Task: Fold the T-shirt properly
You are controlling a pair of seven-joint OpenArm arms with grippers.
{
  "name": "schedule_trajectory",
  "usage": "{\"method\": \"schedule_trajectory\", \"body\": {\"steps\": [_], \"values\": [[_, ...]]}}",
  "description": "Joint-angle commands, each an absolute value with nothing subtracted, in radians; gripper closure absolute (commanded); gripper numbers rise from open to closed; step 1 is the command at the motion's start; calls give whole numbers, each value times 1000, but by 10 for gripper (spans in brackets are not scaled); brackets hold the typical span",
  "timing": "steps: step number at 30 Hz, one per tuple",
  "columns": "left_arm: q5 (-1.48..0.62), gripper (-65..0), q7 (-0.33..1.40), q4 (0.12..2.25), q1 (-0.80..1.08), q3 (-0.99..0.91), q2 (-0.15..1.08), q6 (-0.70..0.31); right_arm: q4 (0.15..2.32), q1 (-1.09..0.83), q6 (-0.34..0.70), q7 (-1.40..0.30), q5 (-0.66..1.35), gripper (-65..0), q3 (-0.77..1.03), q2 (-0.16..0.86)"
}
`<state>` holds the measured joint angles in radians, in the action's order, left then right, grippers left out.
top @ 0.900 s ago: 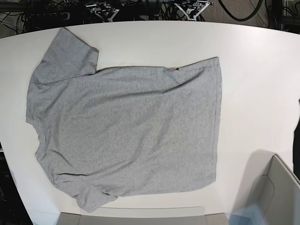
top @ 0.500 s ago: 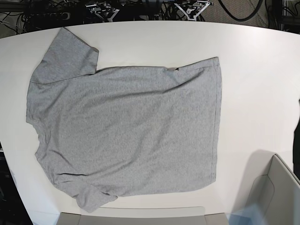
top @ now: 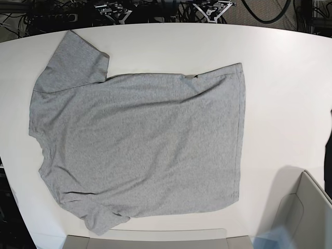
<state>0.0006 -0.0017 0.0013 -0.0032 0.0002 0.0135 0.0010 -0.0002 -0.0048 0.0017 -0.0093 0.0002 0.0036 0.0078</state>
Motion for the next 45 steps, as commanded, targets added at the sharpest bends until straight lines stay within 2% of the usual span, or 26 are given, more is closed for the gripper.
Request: {"method": "schedule_trajectory", "body": {"steps": [1,15,21,25,40,45], "values": [[4,-1,-5,0,-5,4,8,7,0,-1,-1,-2,-2,-2,7,10],[5,-2,4,0,-5,5,10,5,0,-7,-1,-2,-4,-2,1,13],[1,-2,-42,0,4,2,10,7,1,-36,1,10,-1,-1,10,47],[1,-2,-234,0,85,1,28,4,0,-84,1,150,-1,-1,10,68],[7,-7,-1359,2,375,10,56,2,0,-395,1,1130,76,-3,8,128],[4,-52,-1342,154,437,2,56,4,77,-478,1,1155,108,-3,10,143]]}}
